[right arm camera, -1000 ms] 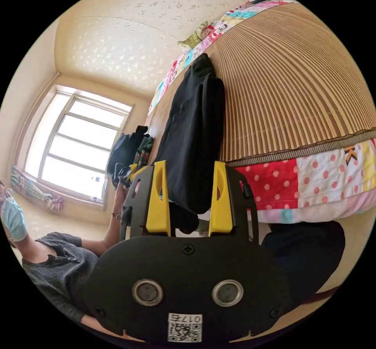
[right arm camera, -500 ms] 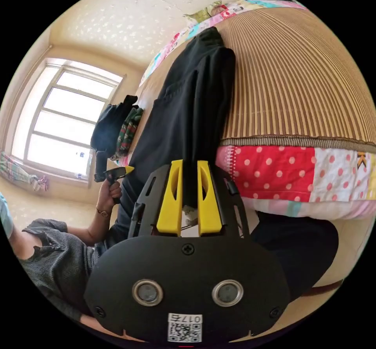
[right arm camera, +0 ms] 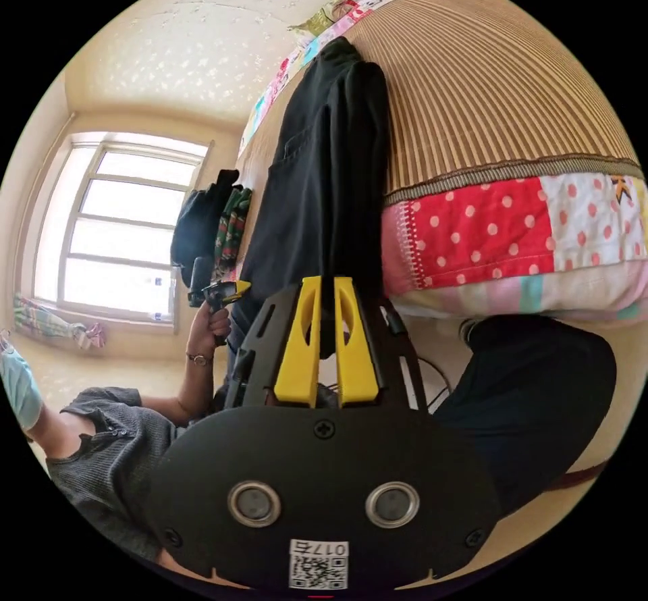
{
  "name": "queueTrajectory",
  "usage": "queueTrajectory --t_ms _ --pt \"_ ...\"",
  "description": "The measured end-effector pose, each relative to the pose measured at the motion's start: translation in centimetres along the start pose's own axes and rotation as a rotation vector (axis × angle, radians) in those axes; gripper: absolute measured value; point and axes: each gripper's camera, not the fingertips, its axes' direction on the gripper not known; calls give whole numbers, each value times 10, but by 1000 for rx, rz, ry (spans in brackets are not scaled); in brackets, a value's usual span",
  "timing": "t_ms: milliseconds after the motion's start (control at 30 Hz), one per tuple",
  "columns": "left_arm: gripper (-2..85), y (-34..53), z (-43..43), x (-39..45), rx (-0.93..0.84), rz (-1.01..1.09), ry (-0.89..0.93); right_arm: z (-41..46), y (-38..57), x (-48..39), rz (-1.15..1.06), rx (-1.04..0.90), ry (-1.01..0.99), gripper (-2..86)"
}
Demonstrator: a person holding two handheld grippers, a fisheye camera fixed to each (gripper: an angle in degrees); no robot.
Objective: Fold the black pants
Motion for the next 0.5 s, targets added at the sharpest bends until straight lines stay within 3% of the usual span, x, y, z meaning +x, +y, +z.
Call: queueTrajectory --t_ms 100,167,267,400,500 --pt "62 12 -20 24 -48 85 234 -34 10 -13 -16 25 -313 40" --pt "61 24 -34 58 -76 187 276 -56 26 -30 -36 29 -605 36" --pt "62 39 -56 118 -84 352 314 -86 39 -61 -121 59 -775 34" --pt "66 8 -83 154 59 399 375 -120 2 -81 -201 163 -804 36" --pt "68 -56 -95 156 230 330 366 -134 -70 -93 -199 291 -610 46"
